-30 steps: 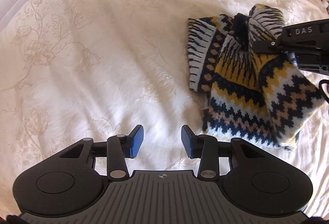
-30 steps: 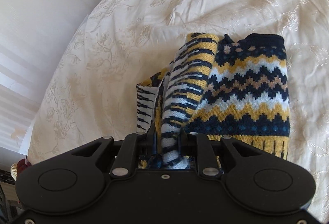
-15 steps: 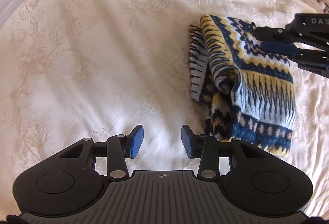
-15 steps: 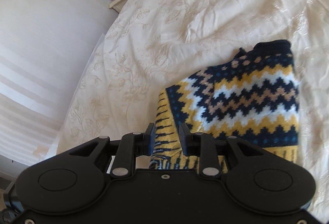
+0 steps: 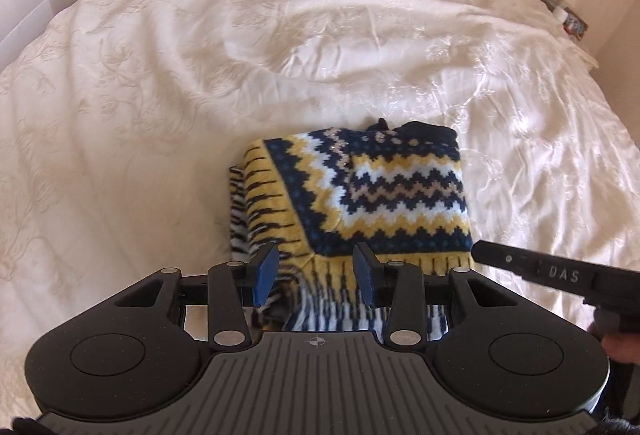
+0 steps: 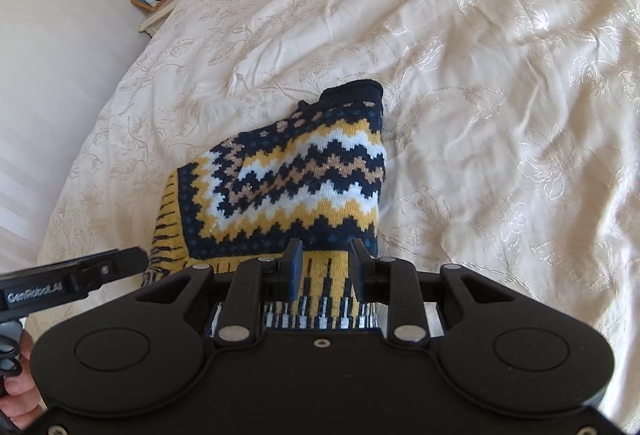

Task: Fold small clothes
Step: 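Fold the held side edge over toward the middle with the right gripper, open, then close the left gripper on the opposite striped side edge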

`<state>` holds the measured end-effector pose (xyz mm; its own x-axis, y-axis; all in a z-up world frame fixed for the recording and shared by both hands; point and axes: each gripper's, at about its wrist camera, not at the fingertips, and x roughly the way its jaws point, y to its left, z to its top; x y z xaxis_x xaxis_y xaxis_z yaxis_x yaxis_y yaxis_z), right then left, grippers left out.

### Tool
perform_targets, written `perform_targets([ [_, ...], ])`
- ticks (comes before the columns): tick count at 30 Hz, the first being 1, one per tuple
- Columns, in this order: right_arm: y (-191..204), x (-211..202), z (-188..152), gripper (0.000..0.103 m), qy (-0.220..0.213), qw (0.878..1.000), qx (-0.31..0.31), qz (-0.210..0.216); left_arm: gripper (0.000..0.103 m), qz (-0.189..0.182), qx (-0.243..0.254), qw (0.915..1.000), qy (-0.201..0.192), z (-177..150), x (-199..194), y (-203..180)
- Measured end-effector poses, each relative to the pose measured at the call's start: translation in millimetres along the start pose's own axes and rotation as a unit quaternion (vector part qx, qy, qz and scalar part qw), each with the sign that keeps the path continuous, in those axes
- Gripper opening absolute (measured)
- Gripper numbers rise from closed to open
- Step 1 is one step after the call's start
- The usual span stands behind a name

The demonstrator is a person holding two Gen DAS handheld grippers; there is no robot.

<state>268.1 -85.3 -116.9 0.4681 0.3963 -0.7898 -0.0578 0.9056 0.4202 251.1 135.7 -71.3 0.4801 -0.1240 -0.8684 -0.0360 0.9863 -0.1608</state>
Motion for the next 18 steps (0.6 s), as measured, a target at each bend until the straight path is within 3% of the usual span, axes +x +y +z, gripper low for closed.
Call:
perform_targets([
  [2,1.4,2.4,-2.3,0.039,0.002,1.0,-0.009,-0.002,0.04,0.005,0.012,0.9999,0.005,0.7,15.4,-5.3],
  [4,3.9,3.7,-2.9,0.049,0.0,1.0,-0.025,-0.004,0.04,0.021,0.023,0.9994,0.012,-6.4,33.3,-5.7],
  [8,9.4,5.5,2.7,0.059,-0.012,0.998,-0.057,-0.004,0.043,0.066,0.036,0.9963,0.043,-30.1,61.6,16.3],
  [11,11.0,8.8,13.1,0.061,-0.028,0.997,-0.073,-0.012,0.05,0.057,0.019,0.9977,0.033,-37.0,57.4,30.1],
  [18,-3.5,50.2,46.1,0.062,-0.024,0.998,-0.042,-0.03,0.052,0.047,-0.017,0.9979,0.041,-33.8,57.7,38.6],
])
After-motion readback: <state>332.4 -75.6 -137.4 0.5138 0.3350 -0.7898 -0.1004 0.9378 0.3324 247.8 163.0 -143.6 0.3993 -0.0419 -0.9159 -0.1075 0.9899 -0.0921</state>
